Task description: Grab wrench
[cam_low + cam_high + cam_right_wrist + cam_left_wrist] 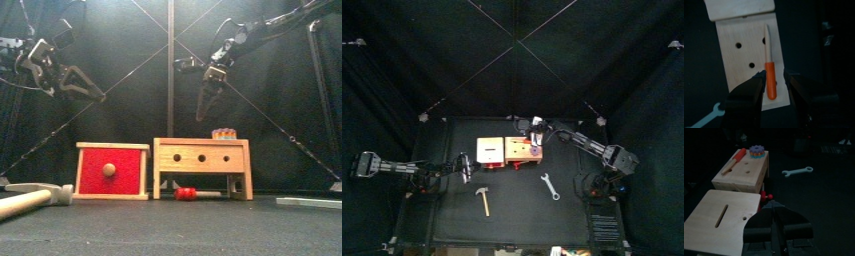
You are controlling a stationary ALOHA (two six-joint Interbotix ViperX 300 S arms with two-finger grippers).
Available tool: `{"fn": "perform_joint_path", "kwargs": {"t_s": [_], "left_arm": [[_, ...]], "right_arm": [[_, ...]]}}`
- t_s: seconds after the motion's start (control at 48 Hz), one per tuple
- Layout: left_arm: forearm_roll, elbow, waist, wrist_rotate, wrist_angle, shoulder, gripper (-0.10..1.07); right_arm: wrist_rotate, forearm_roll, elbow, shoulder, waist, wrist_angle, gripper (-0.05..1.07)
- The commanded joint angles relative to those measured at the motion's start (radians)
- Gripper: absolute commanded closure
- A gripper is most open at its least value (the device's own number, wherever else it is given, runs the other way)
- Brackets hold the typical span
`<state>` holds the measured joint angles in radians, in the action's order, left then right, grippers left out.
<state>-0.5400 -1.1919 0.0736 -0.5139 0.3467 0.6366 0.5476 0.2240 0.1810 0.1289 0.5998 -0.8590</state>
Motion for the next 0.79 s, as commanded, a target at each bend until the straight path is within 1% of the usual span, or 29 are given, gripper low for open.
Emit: {"fn": "perform_joint_path", "kwargs": {"t_s": [0.0, 0.083, 0.188, 0.271, 0.292, 0.396, 0.521, 0.542, 0.583, 0.688, 0.708, 0.771], "left_arm": [[0.0, 0.015, 0.002, 0.0, 0.005, -0.002, 0.58], [0.0, 0.014, 0.002, 0.0, 0.005, -0.002, 0.58], [0.002, 0.018, 0.002, 0.0, 0.005, -0.002, 0.58], [0.0, 0.021, 0.002, 0.0, 0.005, -0.002, 0.58], [0.002, 0.023, 0.0, 0.0, 0.005, -0.002, 0.58], [0.0, 0.026, 0.002, 0.0, 0.005, -0.002, 0.58], [0.0, 0.031, 0.002, 0.002, 0.005, -0.002, 0.58], [0.0, 0.031, 0.002, 0.002, 0.005, 0.0, 0.58], [0.0, 0.034, 0.002, 0.002, 0.005, 0.0, 0.58], [0.0, 0.04, 0.0, 0.003, 0.005, -0.002, 0.58], [0.0, 0.04, 0.0, 0.003, 0.005, -0.002, 0.58], [-0.002, 0.041, 0.0, 0.003, 0.005, -0.002, 0.58]], "right_arm": [[-0.026, 0.051, 0.052, 0.095, 0.0, 0.051, 0.28], [-0.098, 0.08, 0.146, 0.16, -0.023, 0.091, 0.28], [-0.21, 0.086, 0.258, 0.238, -0.071, 0.15, 0.28], [-0.341, 0.083, 0.351, 0.307, -0.117, 0.207, 0.28], [-0.393, 0.083, 0.388, 0.336, -0.133, 0.229, 0.28], [-0.574, 0.061, 0.497, 0.426, -0.202, 0.288, 0.28], [-0.77, -0.008, 0.601, 0.518, -0.285, 0.327, 0.28], [-0.821, -0.029, 0.62, 0.535, -0.305, 0.328, 0.28], [-0.887, -0.058, 0.643, 0.551, -0.33, 0.33, 0.28], [-1.055, -0.147, 0.684, 0.558, -0.4, 0.328, 0.28], [-1.106, -0.176, 0.693, 0.552, -0.423, 0.327, 0.28], [-1.204, -0.241, 0.71, 0.534, -0.472, 0.314, 0.28]]}}
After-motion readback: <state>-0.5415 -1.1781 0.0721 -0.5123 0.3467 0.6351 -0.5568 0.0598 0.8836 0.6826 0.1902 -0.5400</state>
